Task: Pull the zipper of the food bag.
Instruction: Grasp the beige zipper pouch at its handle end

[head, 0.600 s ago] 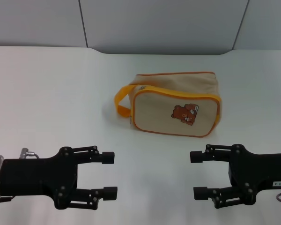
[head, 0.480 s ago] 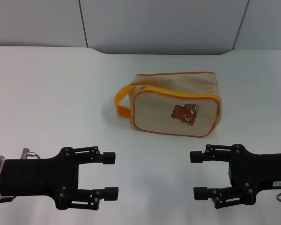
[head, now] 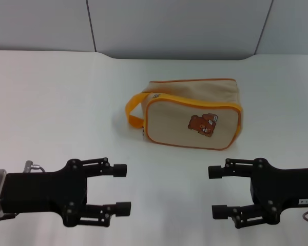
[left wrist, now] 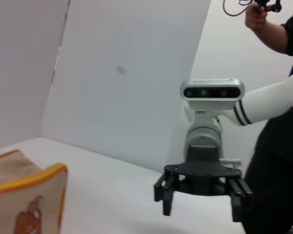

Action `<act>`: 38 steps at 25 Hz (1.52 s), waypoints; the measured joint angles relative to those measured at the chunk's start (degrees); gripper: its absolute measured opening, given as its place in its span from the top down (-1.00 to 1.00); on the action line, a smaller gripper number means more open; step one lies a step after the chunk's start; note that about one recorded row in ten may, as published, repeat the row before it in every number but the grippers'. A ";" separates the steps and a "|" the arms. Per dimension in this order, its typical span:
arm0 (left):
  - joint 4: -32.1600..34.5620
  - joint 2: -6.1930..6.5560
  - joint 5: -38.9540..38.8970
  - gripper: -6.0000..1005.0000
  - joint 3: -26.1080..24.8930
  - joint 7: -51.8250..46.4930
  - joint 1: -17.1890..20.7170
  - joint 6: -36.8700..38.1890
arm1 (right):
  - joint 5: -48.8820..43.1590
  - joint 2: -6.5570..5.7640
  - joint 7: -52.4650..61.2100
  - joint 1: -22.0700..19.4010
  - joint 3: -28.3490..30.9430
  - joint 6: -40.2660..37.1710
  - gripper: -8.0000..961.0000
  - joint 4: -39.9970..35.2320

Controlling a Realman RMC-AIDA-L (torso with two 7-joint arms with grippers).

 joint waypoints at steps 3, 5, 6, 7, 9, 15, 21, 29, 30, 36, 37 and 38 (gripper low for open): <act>-0.08 -1.01 -0.79 -0.61 -2.66 2.36 0.50 -2.99 | 0.03 0.00 -0.12 -0.82 0.40 1.19 -0.68 -0.08; -0.75 -1.96 -2.10 -0.61 -5.09 4.70 1.01 -6.65 | 0.25 -0.06 -0.27 -1.67 0.59 1.99 -0.68 -0.15; -2.37 -2.25 -3.44 -0.61 -6.01 6.93 1.16 -9.52 | 0.34 -0.11 -0.31 -1.92 0.63 2.15 -0.68 -0.18; -4.19 -2.27 -4.63 -0.61 -6.30 8.70 1.15 -11.55 | 0.45 -0.19 -0.34 -2.12 0.67 2.21 -0.68 -0.21; -10.36 -2.22 -9.27 -0.61 -6.68 14.64 0.80 -18.21 | 0.51 -0.33 -0.38 -2.55 0.74 2.23 -0.67 -0.23; -21.81 -2.59 -17.99 -0.61 -6.76 26.29 -3.95 -33.26 | 0.51 -0.44 -0.52 -2.91 1.25 1.88 -0.66 -0.24; -27.17 -2.65 -19.11 -0.61 -6.71 27.26 -9.32 -45.67 | 0.54 -0.44 -0.90 -3.03 1.26 1.69 -0.65 -0.24; -29.95 -2.68 -18.99 -0.61 -6.54 27.35 -12.82 -51.16 | 0.54 -0.44 -1.70 -3.02 1.24 1.67 -0.63 0.06; -29.95 -2.68 -18.99 -0.61 -6.54 27.35 -12.82 -51.16 | 0.54 -0.44 -1.71 -3.02 1.24 1.67 -0.63 0.05; -32.07 -2.68 -19.18 -0.27 -7.46 27.38 -14.46 -54.56 | 0.54 -0.44 -1.73 -3.02 1.30 1.75 -0.62 -0.09; -32.14 -2.68 -19.19 -0.21 -7.69 27.38 -14.46 -54.59 | 0.54 -0.44 -1.74 -3.02 1.31 1.86 -0.61 -0.10; -32.16 -2.68 -19.19 -0.15 -7.93 27.39 -14.44 -54.59 | 0.54 -0.44 -1.74 -3.02 1.31 1.86 -0.61 -0.10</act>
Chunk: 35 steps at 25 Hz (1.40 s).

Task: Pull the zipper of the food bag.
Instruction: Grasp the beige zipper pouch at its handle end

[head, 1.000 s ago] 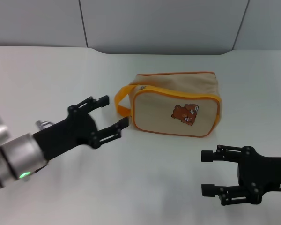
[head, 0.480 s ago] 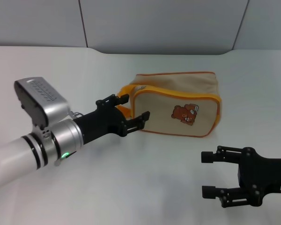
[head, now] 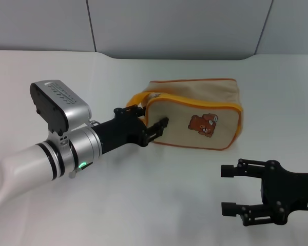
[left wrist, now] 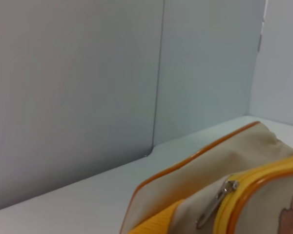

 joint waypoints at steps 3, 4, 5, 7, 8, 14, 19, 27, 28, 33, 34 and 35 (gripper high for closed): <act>-0.06 0.00 0.08 0.00 -0.46 -0.04 0.21 0.25 | 0.00 0.00 0.00 0.00 0.02 0.18 -0.60 -0.05; -0.06 0.00 0.11 0.04 -0.47 -0.09 0.26 0.26 | 0.00 0.00 0.00 0.00 0.02 0.20 -0.60 -0.06; -0.06 0.00 0.11 0.09 -0.47 -0.09 0.26 0.26 | 0.00 0.00 0.00 0.00 0.02 0.20 -0.60 -0.06; -0.08 0.00 0.13 0.17 -0.47 -0.08 0.42 0.33 | 0.00 0.00 0.00 0.00 0.02 0.23 -0.60 -0.06; -0.09 0.00 0.14 0.21 -0.47 -0.07 0.51 0.40 | 0.00 0.00 0.00 0.00 0.02 0.23 -0.59 -0.06; 0.47 0.01 0.23 0.52 -0.46 -0.08 2.82 4.92 | 0.25 0.00 0.00 0.01 0.13 0.24 -0.58 -0.05; 2.24 0.20 0.35 0.78 -0.02 -0.01 6.59 12.95 | 2.09 0.11 0.00 0.08 1.13 0.10 -0.57 -0.05; 12.66 0.68 0.44 0.85 7.15 -8.13 16.07 30.19 | 2.52 -0.01 0.01 0.38 9.54 -5.19 -0.56 0.25; 12.66 0.68 0.44 0.85 7.15 -8.13 16.07 30.19 | 2.52 -0.01 0.01 0.46 10.23 -5.53 -0.55 0.27; 19.70 1.66 0.44 0.85 13.43 -12.98 18.78 40.14 | 2.55 0.05 0.89 1.36 13.43 -6.96 -0.54 0.45; 21.37 2.31 0.44 0.85 15.36 -15.27 18.72 42.52 | 2.55 0.18 1.31 1.90 13.58 -7.16 -0.54 0.52; 21.37 2.31 0.44 0.85 15.36 -15.27 18.72 42.52 | 2.55 0.18 1.31 1.90 13.58 -7.16 -0.54 0.52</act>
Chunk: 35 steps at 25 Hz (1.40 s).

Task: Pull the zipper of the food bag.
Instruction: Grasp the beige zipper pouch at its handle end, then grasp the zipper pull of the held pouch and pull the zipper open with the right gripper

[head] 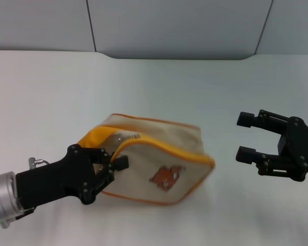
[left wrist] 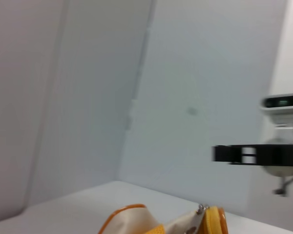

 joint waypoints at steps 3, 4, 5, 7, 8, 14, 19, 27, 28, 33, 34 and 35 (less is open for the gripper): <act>1.83 0.95 0.00 0.85 1.27 -3.31 -0.62 2.56 | 0.00 0.25 -0.22 0.66 -0.39 -0.02 -0.53 -0.05; 2.69 1.25 0.00 0.85 1.47 -4.52 -0.91 3.46 | 0.00 0.26 -0.62 0.75 -0.40 -0.03 -0.53 -0.07; 4.10 1.66 -0.04 0.85 1.55 -6.34 -1.45 4.69 | 0.00 0.27 -1.36 0.81 -0.40 -0.03 -0.53 -0.04; 5.63 1.85 -0.07 0.85 1.54 -8.03 -2.11 5.43 | 0.00 0.41 -3.21 0.87 -0.30 -0.04 -0.52 0.01; 5.63 1.85 -0.07 0.85 1.54 -8.03 -2.11 5.43 | 0.00 0.41 -3.21 0.87 -0.30 -0.04 -0.52 0.01; 7.47 0.84 0.08 0.85 2.36 -9.08 -5.13 5.44 | 0.23 1.71 -11.92 2.07 0.05 2.01 -0.51 -0.35; 8.98 -0.32 0.08 0.85 4.91 -8.65 -6.61 5.48 | 3.15 2.38 -15.03 3.29 -0.04 4.73 -0.50 -0.15; 10.45 -1.20 -0.21 0.85 5.12 -8.07 -6.76 5.13 | 5.68 2.99 -24.28 6.58 -2.61 10.03 -0.48 2.60; 10.45 -1.21 -0.23 0.85 5.10 -7.95 -6.76 5.13 | 5.74 3.01 -26.16 6.78 -3.33 10.47 -0.48 3.16; 10.45 -1.20 -0.32 0.85 5.01 -7.87 -6.63 4.94 | 5.82 3.08 -30.80 7.09 -6.40 13.58 -0.47 4.85; 10.45 -1.20 -0.32 0.85 5.01 -7.87 -6.63 4.94 | 5.86 3.08 -30.87 7.09 -6.68 14.12 -0.47 4.97; 10.45 -1.15 -0.34 0.85 5.00 -7.87 -6.55 4.85 | 5.86 3.08 -30.87 7.09 -6.68 14.12 -0.47 4.97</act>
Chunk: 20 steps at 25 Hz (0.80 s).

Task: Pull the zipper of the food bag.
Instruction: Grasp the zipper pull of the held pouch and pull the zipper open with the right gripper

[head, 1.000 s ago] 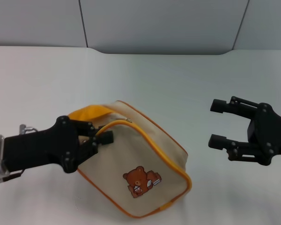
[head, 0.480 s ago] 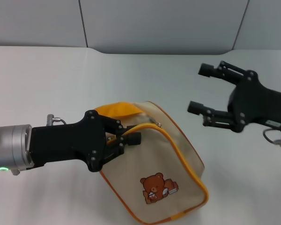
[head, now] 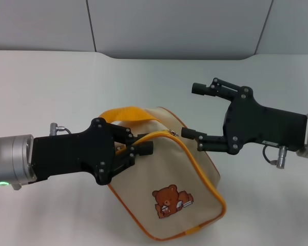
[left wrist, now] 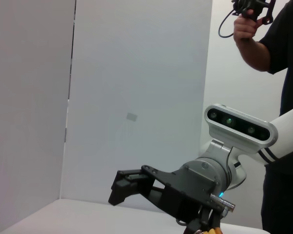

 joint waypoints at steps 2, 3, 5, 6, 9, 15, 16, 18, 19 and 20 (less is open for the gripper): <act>0.00 0.05 -0.03 0.85 0.00 0.00 0.10 -0.05 | 0.01 0.00 -0.18 0.00 -0.12 0.35 -0.46 0.14; 0.00 0.05 -0.04 0.85 0.00 0.00 0.12 -0.06 | 0.00 0.00 -0.41 0.00 -0.16 0.27 -0.46 0.16; 0.00 0.05 -0.05 0.85 0.00 0.00 0.14 -0.06 | -0.06 -0.01 -0.77 0.00 -0.34 0.14 -0.46 0.19; 0.00 0.06 -0.05 0.85 0.00 0.00 0.14 -0.06 | -0.06 -0.01 -1.03 0.00 -0.68 0.09 -0.45 0.25; 0.00 0.06 -0.05 0.85 0.00 0.00 -0.12 -0.06 | 0.06 -0.01 -1.50 -0.02 -2.51 0.10 -0.45 0.42; 0.00 0.02 -0.08 0.85 0.03 0.00 -0.21 -0.06 | 0.09 0.02 -2.52 0.25 -3.29 0.03 -0.43 1.56; 0.00 0.00 -0.11 0.85 0.10 0.00 -0.21 -0.08 | 0.08 0.03 -2.76 0.39 -3.30 0.00 -0.43 1.76; 0.00 -0.05 -0.13 0.85 0.20 0.00 -0.21 -0.11 | 0.08 0.04 -3.13 0.74 -3.53 -0.05 -0.43 2.38; 0.00 -0.07 -0.13 0.85 0.20 0.00 -0.21 -0.12 | 0.08 0.04 -3.13 0.74 -3.53 -0.05 -0.43 2.38; 0.00 -0.08 -0.13 0.85 0.15 0.00 -0.21 -0.12 | 0.08 0.05 -3.17 0.81 -3.75 -0.06 -0.42 2.45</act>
